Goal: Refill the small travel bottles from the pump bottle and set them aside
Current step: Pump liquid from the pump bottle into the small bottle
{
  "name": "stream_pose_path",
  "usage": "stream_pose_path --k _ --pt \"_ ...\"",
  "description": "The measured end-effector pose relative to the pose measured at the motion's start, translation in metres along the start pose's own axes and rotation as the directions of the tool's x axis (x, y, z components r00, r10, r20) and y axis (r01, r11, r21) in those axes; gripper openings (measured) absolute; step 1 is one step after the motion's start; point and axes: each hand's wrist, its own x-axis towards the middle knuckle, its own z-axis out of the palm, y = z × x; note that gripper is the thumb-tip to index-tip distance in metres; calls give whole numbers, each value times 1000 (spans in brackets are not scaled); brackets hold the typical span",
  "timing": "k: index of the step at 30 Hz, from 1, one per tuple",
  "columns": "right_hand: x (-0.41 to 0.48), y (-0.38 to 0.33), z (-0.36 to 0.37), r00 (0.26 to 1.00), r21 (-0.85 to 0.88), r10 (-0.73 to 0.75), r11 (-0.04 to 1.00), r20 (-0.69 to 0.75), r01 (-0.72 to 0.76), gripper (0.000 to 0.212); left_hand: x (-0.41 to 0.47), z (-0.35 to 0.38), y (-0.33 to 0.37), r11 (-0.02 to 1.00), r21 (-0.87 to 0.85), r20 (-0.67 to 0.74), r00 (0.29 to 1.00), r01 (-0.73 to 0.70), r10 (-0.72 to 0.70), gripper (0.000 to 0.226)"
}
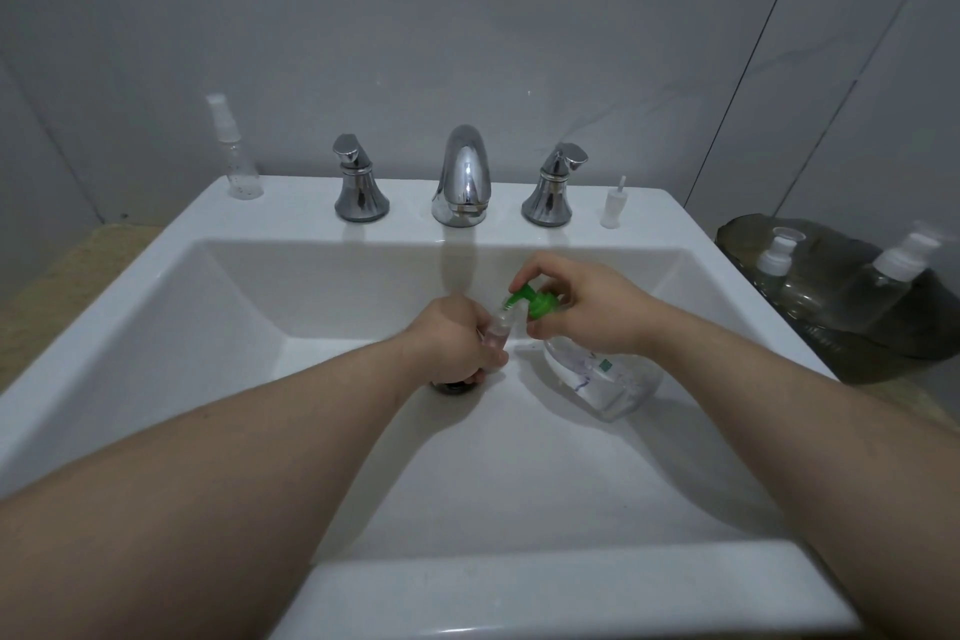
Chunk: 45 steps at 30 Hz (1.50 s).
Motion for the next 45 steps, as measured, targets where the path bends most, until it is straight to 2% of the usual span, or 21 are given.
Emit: stream_pose_path --k 7,12,17,26,45 --pt "1 2 1 1000 -6 6 1000 -8 -6 39 0 0 0 1000 -4 21 1000 7 -7 15" --pt "1 2 1 1000 -33 -20 999 17 20 50 -1 -2 3 998 -55 7 1000 28 -28 12" --pt "-1 1 -1 999 -53 -30 998 30 31 59 -2 -2 5 998 -52 1 999 40 -40 19" --pt "-1 2 0 1000 -49 -28 998 12 28 52 -2 -2 4 999 -24 -14 999 43 -43 18" --pt "-1 1 0 1000 -5 -21 1000 -11 21 48 -4 -2 5 996 -81 -25 999 38 -40 24"
